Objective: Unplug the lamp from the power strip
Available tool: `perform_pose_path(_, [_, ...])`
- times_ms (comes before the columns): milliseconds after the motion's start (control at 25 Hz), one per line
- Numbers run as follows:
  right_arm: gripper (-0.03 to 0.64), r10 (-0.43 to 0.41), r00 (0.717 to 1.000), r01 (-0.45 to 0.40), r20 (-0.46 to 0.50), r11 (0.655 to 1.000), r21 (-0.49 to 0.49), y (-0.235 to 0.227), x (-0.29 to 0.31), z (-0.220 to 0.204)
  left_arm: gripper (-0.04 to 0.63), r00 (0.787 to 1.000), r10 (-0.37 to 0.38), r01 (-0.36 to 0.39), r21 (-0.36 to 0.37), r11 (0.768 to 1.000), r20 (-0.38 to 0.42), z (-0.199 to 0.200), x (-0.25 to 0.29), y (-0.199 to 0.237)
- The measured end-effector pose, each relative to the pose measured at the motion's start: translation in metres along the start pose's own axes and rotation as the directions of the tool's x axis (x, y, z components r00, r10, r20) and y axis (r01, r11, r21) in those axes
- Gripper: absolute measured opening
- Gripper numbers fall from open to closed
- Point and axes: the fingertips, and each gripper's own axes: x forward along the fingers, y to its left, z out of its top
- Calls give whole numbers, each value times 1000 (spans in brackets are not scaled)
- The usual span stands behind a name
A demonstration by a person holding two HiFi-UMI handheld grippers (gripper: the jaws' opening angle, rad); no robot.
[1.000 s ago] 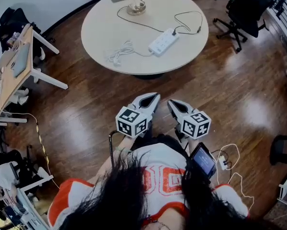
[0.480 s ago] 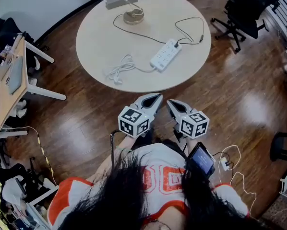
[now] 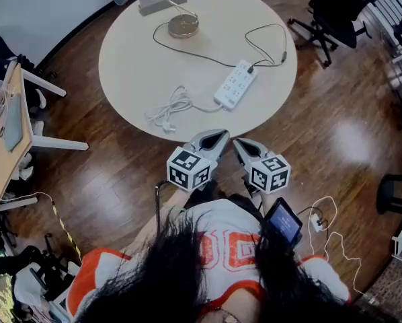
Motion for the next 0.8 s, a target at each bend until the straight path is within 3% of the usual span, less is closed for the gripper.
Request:
perform_pose_path(520, [2,-43,997,41,-60,999,-33,3,23,10,0,999,-44,44,-27,999,-1,5,0,26])
perform_pose_path(800, [2,-46,996,44,-72,999,-30,-7,29,17,0,1000,-17,16,-67,998,-4,1,-1,40])
